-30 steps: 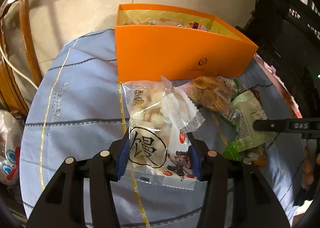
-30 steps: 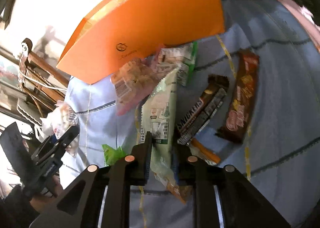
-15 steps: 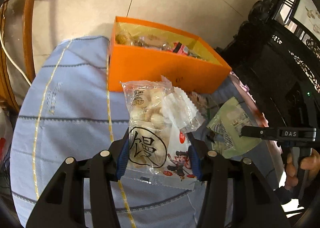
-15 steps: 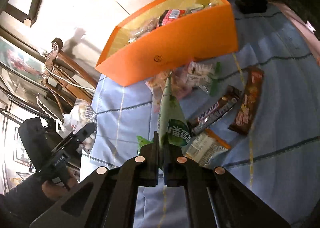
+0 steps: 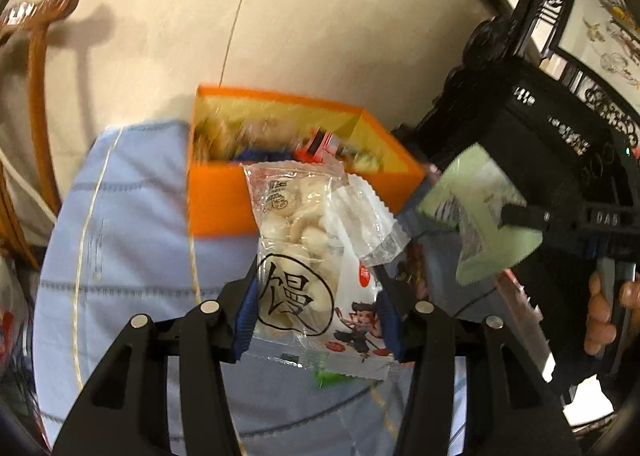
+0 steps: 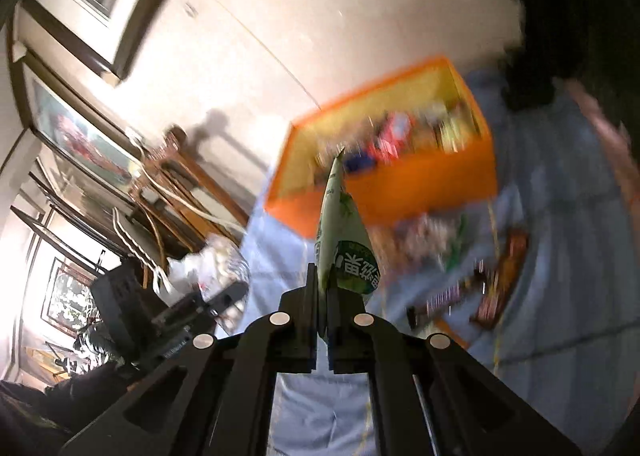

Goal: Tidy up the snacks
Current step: 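Carry the bun bag and green pack over the orange box and open both tools, then grasp the green bag with left tool while right tool grasps orange-edged wafer pack, then carry the green bag and wafer pack over the box and open both tools, then move both tools back toward the snacks beside the box, then grasp the clear cookie bag with left tool while right tool grasps brown chocolate bar, then carry the cookie bag and chocolate bar over the box and open both tools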

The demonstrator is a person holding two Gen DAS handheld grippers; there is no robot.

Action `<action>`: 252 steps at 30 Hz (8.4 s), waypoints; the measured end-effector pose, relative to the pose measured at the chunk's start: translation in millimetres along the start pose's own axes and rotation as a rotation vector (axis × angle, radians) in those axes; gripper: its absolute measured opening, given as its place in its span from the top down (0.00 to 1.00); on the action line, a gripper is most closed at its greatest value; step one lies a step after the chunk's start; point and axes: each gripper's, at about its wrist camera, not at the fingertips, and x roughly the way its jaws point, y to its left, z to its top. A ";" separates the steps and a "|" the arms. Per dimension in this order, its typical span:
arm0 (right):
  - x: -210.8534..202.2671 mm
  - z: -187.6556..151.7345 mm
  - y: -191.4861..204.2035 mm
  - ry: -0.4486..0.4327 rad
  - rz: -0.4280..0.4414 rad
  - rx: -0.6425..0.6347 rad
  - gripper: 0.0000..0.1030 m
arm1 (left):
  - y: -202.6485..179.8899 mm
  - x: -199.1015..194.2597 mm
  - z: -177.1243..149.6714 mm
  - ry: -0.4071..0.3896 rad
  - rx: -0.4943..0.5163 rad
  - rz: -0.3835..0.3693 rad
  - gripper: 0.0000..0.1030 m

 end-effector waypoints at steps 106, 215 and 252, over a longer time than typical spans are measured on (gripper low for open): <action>-6.4 107.2 91.8 -0.129 -0.403 -0.465 0.67 | -76.0 -4.3 168.3 -0.252 0.256 0.238 0.61; 109.8 -83.6 -111.9 0.288 -0.802 -0.159 0.76 | -13.8 212.0 -9.9 0.203 0.054 0.353 0.04; 38.8 -89.3 -73.0 0.146 -0.577 -0.121 0.76 | -36.3 130.7 -23.5 0.139 0.078 0.066 0.58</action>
